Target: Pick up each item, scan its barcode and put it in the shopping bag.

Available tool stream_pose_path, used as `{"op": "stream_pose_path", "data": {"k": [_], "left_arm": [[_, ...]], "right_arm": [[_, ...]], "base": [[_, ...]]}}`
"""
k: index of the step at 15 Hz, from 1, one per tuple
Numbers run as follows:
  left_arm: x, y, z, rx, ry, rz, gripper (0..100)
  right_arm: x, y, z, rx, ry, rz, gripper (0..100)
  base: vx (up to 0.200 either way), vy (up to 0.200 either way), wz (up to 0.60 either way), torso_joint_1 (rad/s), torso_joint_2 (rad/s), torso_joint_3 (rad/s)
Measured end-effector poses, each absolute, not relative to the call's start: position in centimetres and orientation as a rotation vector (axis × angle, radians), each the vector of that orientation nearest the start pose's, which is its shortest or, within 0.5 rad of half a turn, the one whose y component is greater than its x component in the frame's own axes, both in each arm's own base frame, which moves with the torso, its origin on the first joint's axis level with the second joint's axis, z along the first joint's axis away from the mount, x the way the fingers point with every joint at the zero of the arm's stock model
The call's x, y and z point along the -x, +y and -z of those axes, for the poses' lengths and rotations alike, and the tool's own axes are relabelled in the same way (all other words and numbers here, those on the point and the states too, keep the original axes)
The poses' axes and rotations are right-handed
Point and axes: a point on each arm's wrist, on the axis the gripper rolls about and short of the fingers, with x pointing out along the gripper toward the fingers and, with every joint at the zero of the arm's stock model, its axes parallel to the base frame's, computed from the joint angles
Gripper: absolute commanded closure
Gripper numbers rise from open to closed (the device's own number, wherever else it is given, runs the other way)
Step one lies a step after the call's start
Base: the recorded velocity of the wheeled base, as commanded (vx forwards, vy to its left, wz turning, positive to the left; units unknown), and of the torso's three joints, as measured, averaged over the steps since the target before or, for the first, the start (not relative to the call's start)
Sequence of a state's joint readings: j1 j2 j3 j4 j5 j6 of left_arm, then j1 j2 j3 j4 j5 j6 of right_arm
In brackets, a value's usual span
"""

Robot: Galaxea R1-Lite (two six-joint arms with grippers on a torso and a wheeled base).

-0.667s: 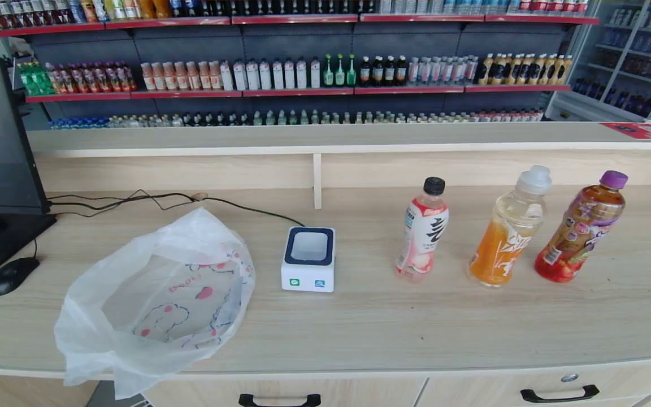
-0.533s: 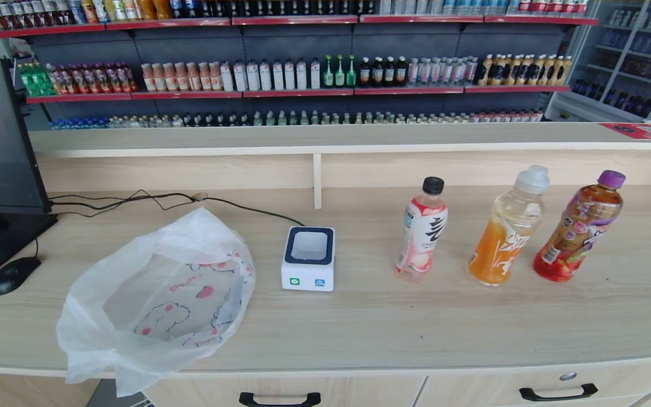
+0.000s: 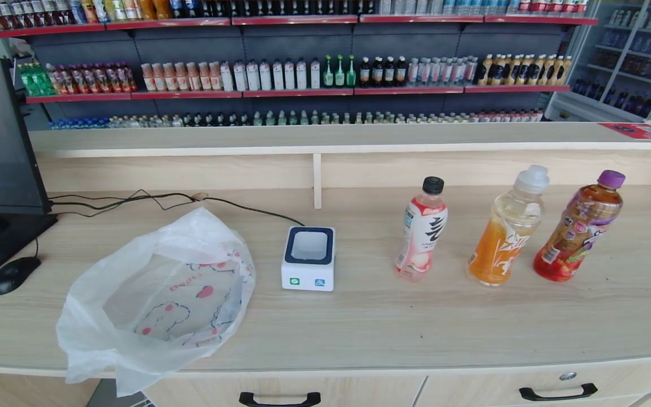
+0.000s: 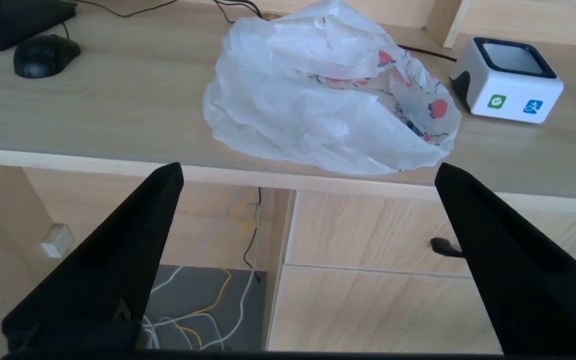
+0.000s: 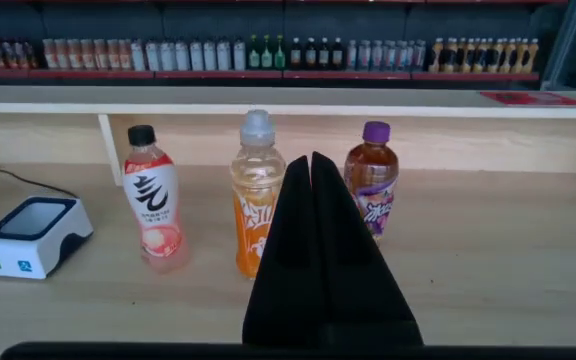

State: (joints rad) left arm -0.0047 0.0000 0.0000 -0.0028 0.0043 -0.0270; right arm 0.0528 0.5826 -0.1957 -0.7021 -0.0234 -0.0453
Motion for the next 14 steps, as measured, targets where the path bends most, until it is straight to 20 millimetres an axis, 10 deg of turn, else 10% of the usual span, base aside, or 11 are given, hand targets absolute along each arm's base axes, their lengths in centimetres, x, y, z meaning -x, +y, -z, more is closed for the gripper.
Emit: {"op": "stream_pose_path", "data": {"k": [9, 10, 14], "left_arm": [[2.3, 0.0, -7.6, 0.027, -0.002, 0.000, 0], [2.3, 0.0, -7.6, 0.027, -0.002, 0.000, 0], [2.3, 0.0, -7.6, 0.027, -0.001, 0.000, 0]], "right_arm": [[-15.1, 3.5, -23.8, -0.067, -0.201, -0.311, 100], [-15.9, 4.1, -23.9, -0.070, -0.191, -0.335, 0], [-18.3, 5.6, -23.5, -0.080, -0.195, -0.380, 0]], "base": [[0.000, 0.000, 0.00, 0.000, 0.00, 0.000], [0.000, 0.000, 0.00, 0.000, 0.00, 0.000], [0.000, 0.000, 0.00, 0.000, 0.00, 0.000]]}}
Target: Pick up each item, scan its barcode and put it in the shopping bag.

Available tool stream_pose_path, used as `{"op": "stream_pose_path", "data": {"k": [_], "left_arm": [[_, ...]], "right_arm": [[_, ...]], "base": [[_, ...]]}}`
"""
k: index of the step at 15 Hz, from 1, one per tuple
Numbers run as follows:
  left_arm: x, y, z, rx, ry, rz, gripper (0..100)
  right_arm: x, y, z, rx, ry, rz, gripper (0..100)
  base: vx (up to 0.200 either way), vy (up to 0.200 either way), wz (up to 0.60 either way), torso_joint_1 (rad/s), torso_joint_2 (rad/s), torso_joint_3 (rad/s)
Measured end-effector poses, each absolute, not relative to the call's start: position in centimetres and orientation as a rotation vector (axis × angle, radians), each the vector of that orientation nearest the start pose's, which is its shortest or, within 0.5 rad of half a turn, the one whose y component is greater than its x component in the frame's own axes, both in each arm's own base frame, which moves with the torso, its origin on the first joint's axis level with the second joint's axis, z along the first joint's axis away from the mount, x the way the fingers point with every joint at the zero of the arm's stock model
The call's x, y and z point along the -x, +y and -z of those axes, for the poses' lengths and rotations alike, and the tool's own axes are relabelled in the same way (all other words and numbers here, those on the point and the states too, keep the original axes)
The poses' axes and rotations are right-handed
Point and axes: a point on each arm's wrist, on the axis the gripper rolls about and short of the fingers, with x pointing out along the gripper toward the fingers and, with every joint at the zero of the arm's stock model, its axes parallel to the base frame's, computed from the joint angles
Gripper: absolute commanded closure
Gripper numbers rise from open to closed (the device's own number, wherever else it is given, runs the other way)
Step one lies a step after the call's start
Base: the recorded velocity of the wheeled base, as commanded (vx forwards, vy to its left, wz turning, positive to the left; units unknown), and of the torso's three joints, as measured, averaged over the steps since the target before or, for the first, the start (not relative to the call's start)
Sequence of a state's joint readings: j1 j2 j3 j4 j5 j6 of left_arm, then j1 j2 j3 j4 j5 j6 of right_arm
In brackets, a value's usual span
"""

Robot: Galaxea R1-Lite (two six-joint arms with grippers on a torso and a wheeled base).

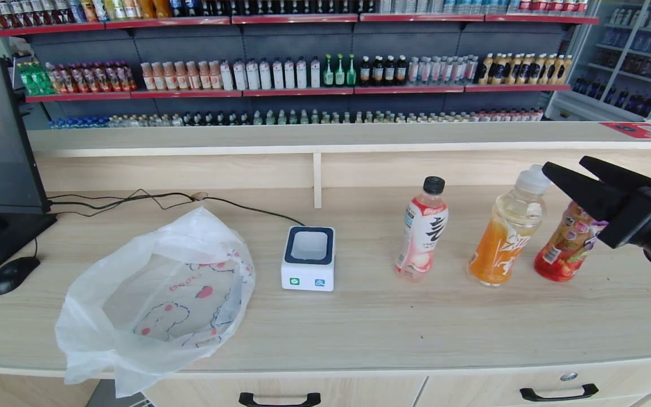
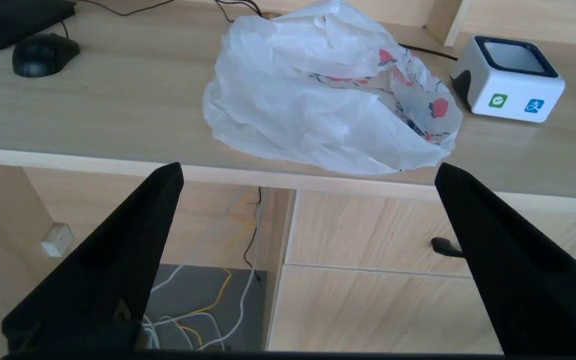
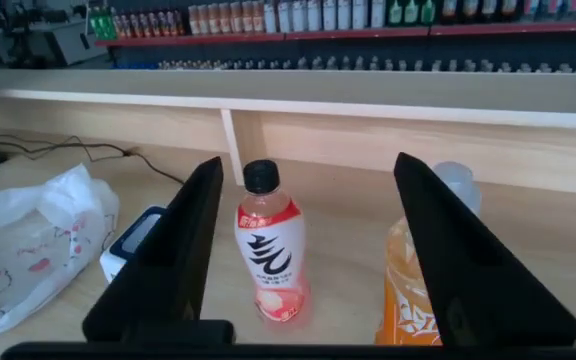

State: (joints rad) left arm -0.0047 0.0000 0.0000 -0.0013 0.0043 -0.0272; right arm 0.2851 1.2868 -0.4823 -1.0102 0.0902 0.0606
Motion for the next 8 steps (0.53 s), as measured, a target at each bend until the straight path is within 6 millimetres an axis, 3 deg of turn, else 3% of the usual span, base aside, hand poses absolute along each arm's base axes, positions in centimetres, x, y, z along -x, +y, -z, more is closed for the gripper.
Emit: {"op": "stream_pose_path", "data": {"k": [4, 8], "left_arm": [[2.3, 0.0, -7.6, 0.027, -0.001, 0.001, 0], [2.3, 0.0, -7.6, 0.027, -0.001, 0.000, 0]], "right_arm": [[-21.0, 7.4, -22.7, -0.085, -0.300, -0.400, 0], [-23.1, 11.6, -20.8, -0.153, -0.344, -0.328, 0]], "base": [[0.000, 0.000, 0.00, 0.000, 0.00, 0.000], [0.000, 0.000, 0.00, 0.000, 0.00, 0.000]]}}
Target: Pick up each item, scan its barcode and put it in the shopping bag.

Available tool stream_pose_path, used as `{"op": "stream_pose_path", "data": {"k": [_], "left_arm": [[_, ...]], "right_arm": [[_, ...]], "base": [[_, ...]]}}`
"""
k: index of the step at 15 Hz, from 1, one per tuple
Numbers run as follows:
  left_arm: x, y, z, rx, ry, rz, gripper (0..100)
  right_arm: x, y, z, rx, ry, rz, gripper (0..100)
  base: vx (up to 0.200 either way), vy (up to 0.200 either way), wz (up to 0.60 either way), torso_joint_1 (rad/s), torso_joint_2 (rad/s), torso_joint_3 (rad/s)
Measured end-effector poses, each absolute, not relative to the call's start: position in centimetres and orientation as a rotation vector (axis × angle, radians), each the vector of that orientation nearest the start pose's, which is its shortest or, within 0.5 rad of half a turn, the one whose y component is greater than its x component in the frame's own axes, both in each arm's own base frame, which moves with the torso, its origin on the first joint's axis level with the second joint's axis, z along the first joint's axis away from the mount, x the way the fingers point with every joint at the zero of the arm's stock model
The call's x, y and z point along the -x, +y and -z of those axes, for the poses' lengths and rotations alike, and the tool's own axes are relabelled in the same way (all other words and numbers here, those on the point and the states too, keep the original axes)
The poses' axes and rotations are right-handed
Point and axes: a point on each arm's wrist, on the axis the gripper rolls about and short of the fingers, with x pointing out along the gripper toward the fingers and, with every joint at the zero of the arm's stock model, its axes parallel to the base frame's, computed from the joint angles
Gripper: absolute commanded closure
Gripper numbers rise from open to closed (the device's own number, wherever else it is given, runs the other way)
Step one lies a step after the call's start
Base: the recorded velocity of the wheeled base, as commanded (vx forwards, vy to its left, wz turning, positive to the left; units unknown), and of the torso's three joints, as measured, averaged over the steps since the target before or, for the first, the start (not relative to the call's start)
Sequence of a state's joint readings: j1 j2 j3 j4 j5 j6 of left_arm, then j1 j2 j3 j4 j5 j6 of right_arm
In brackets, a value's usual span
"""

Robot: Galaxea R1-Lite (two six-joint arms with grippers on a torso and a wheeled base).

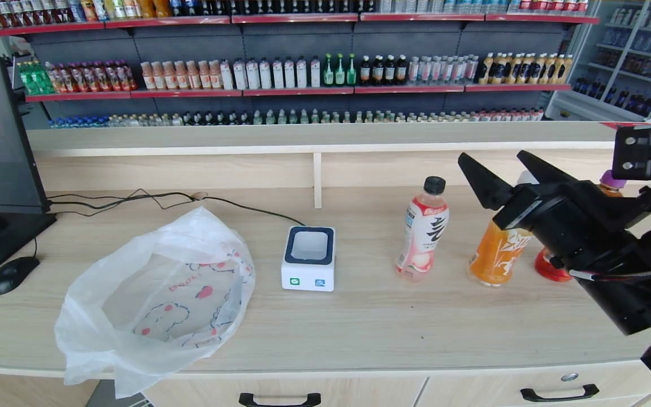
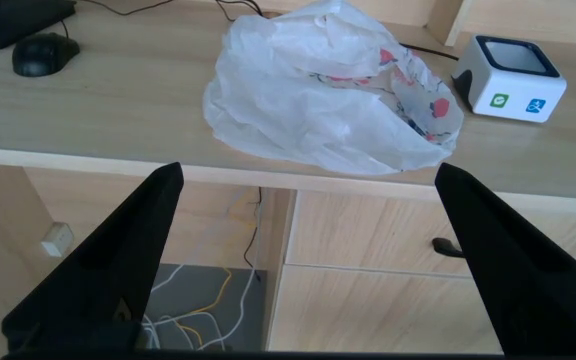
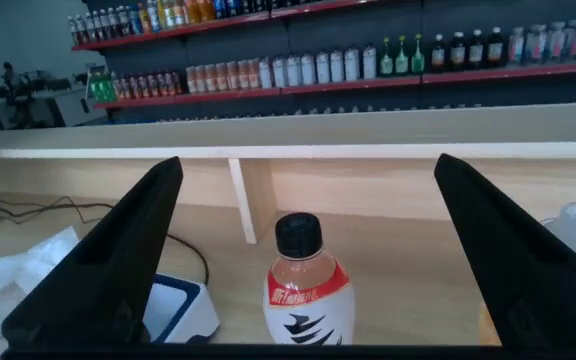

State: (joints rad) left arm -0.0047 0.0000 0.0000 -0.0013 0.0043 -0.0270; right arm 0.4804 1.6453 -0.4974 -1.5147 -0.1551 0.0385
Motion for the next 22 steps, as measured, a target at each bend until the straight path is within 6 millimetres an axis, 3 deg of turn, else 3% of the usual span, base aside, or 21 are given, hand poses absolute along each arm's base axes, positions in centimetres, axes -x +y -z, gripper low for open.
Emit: {"op": "stream_pose_path", "data": {"k": [5, 22], "left_arm": [[2.3, 0.0, -7.6, 0.025, -0.001, 0.000, 0], [2.3, 0.0, -7.6, 0.022, -0.001, 0.001, 0]], "right_arm": [[-24.3, 13.9, -18.7, -0.163, -0.255, -0.273, 0], [-28.3, 14.4, -13.8, -0.026, -0.131, -0.214, 0]], "base": [[0.000, 0.000, 0.00, 0.000, 0.00, 0.000], [0.000, 0.000, 0.00, 0.000, 0.00, 0.000]]}}
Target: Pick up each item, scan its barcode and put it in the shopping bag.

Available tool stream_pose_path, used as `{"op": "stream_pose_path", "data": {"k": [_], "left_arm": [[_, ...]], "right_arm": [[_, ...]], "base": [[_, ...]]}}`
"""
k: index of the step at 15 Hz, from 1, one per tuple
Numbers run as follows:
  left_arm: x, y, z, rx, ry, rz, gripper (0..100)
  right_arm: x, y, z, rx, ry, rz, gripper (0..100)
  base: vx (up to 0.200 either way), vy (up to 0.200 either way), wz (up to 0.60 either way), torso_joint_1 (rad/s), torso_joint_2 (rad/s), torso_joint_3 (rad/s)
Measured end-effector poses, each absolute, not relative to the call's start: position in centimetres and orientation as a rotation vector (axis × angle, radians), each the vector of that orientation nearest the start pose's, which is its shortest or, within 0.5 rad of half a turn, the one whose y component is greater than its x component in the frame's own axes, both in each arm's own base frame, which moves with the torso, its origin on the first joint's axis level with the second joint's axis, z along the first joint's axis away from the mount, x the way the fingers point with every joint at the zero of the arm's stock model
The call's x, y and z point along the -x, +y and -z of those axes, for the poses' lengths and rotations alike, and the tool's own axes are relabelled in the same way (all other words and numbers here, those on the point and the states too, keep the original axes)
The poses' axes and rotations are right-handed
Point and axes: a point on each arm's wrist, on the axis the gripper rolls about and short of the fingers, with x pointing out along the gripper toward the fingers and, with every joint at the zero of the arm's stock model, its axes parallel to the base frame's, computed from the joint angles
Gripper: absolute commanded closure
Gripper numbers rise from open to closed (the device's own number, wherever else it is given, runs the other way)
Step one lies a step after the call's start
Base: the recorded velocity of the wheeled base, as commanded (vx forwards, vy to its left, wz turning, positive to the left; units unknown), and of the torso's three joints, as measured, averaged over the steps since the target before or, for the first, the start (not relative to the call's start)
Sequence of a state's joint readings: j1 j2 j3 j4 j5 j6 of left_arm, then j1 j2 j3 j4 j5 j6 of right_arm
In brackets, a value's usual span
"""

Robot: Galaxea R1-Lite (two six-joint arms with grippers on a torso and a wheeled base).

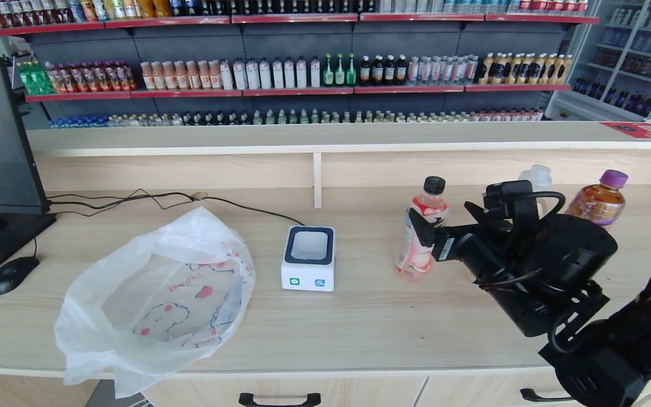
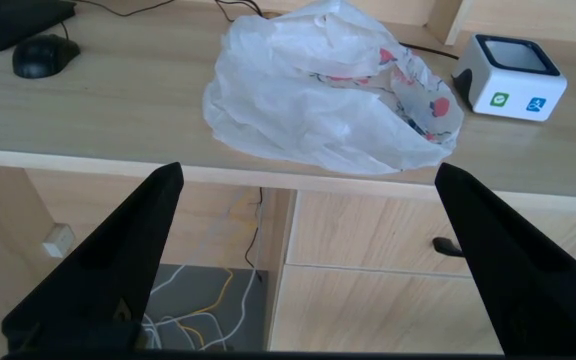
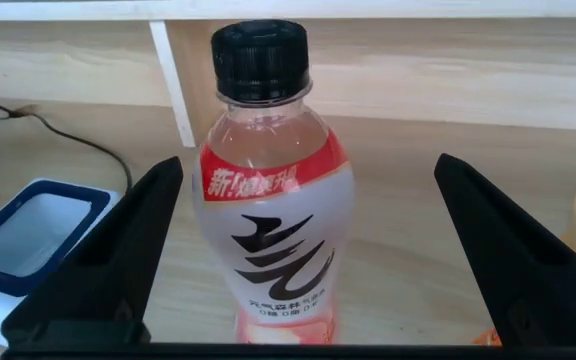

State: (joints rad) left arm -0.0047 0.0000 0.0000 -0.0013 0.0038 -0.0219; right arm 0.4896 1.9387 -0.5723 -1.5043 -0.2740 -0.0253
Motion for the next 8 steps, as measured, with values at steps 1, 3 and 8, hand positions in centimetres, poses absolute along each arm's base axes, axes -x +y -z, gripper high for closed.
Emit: {"op": "stream_pose_path", "data": {"k": [1, 3, 8], "left_arm": [[2.3, 0.0, -7.6, 0.022, -0.001, 0.000, 0], [2.3, 0.0, -7.6, 0.022, -0.001, 0.000, 0], [2.3, 0.0, -7.6, 0.023, -0.001, 0.000, 0]], "right_arm": [[-28.7, 14.5, -13.6, -0.024, -0.128, -0.210, 0], [-29.4, 14.5, -12.9, -0.018, -0.114, -0.201, 0], [-30.0, 15.3, -11.4, -0.007, -0.078, -0.213, 0]], "base": [[0.000, 0.000, 0.00, 0.000, 0.00, 0.000], [0.000, 0.000, 0.00, 0.000, 0.00, 0.000], [0.000, 0.000, 0.00, 0.000, 0.00, 0.000]]}}
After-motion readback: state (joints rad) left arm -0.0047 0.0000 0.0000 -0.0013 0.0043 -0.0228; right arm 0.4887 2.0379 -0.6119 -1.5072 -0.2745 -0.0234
